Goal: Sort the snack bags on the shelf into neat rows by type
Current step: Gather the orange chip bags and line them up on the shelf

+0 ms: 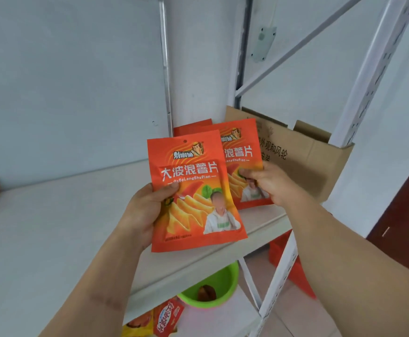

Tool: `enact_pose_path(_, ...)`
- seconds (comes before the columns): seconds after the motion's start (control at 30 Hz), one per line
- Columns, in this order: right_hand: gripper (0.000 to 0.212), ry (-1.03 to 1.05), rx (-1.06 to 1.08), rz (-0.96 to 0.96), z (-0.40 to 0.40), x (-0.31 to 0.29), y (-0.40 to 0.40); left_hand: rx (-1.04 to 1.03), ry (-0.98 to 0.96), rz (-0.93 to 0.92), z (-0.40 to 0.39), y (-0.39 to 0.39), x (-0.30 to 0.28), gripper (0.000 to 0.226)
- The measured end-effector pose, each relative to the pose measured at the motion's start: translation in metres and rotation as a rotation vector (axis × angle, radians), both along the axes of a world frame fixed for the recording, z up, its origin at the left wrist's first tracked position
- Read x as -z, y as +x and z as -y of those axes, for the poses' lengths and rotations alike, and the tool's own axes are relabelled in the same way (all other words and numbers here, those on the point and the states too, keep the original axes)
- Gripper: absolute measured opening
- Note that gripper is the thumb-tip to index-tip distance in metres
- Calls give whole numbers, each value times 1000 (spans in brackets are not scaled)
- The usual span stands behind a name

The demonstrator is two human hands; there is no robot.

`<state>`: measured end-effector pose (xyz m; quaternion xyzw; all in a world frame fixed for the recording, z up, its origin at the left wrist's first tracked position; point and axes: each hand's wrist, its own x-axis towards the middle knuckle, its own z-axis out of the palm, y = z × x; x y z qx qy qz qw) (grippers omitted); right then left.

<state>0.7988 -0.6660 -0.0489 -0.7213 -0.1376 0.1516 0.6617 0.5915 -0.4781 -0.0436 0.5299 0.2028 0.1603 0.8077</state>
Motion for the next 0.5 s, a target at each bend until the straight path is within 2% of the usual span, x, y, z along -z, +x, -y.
enact_pose_path(0.37,15,0,-174,60,-7,9,84,-209,70,-45,62,78,7,18)
enact_pose_path(0.5,46,-66,-108,137,-8,15,103,-293,230,-109,79,105,21,22)
